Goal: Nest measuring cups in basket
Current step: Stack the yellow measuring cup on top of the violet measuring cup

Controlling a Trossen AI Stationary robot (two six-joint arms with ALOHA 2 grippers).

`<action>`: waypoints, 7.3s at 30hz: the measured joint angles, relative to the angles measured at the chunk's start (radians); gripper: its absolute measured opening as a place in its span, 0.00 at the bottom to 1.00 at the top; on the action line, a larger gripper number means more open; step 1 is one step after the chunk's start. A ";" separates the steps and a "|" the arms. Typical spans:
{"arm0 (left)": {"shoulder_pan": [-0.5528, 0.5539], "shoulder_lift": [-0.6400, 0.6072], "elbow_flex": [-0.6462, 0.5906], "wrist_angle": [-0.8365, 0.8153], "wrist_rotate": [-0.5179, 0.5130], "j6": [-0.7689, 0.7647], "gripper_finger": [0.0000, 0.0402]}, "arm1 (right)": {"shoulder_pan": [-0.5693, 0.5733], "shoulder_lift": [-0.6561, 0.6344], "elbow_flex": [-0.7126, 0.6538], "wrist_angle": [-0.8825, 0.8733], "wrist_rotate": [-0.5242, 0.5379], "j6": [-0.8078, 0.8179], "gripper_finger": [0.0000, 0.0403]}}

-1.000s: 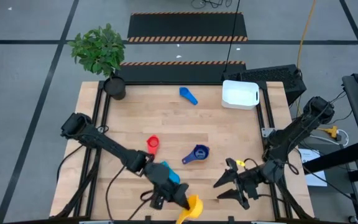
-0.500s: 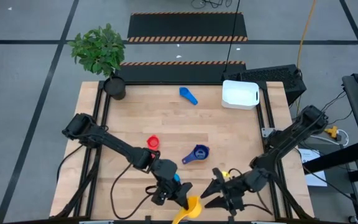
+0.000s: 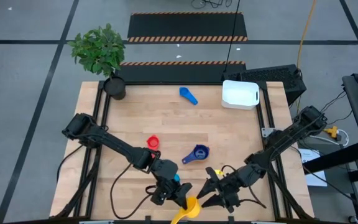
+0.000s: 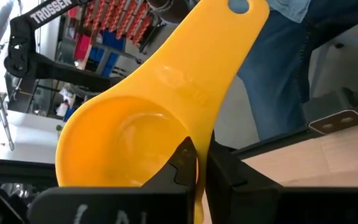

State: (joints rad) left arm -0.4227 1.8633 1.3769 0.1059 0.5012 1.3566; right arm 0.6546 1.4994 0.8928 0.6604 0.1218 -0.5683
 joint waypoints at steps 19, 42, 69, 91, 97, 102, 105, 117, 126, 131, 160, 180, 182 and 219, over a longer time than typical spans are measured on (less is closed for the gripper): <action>0.044 0.000 0.000 -0.030 0.101 0.055 0.05 | -0.130 -0.001 0.000 -0.004 -0.238 0.073 0.23; 0.073 0.000 0.001 -0.081 0.090 0.099 0.03 | -0.221 -0.001 0.000 -0.045 -0.420 0.087 0.01; 0.032 -0.012 0.000 0.134 -0.618 -0.439 0.59 | -0.090 -0.315 0.000 -0.496 0.016 0.093 0.00; 0.140 -0.081 0.002 -0.092 -1.078 -0.702 0.60 | -0.064 -0.370 -0.001 -0.663 0.218 0.156 0.00; 0.185 -0.080 0.002 -0.184 -1.128 -0.793 0.60 | -0.063 -0.375 -0.001 -0.682 0.258 0.164 0.00; 0.209 -0.082 0.002 -0.235 -1.206 -0.833 0.60 | -0.063 -0.375 -0.001 -0.721 0.349 0.175 0.00; 0.218 -0.101 0.002 -0.286 -1.220 -0.865 0.60 | -0.064 -0.375 -0.001 -0.749 0.387 0.187 0.00; 0.224 -0.194 -0.001 -0.485 -1.154 -1.028 0.60 | -0.057 -0.394 -0.001 -0.831 0.616 0.250 0.00; 0.231 -0.218 -0.077 -0.389 -1.115 -1.008 0.59 | -0.019 -0.515 -0.001 -0.913 0.615 0.321 0.00; 0.282 -0.256 -0.227 -0.195 -1.106 -0.969 0.59 | -0.015 -0.558 -0.001 -0.948 0.615 0.340 0.00; 0.176 -0.361 -0.459 0.477 -0.829 -0.770 0.60 | -0.017 -0.574 -0.001 -0.735 0.715 0.231 0.00; 0.164 -0.361 -0.459 0.675 -0.915 -0.832 0.59 | 0.048 -0.574 -0.100 -0.295 0.875 0.045 0.00; 0.164 -0.361 -0.459 0.678 -0.916 -0.831 0.59 | 0.056 -0.573 -0.122 -0.223 0.873 0.002 0.00; 0.124 -0.360 -0.459 0.811 -0.894 -0.784 0.41 | 0.061 -0.566 -0.146 -0.165 0.766 -0.009 0.00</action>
State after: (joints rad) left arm -0.2989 1.5032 0.9176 0.9167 -0.3923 0.5728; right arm 0.7155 0.9333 0.7471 0.4957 0.8879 -0.5777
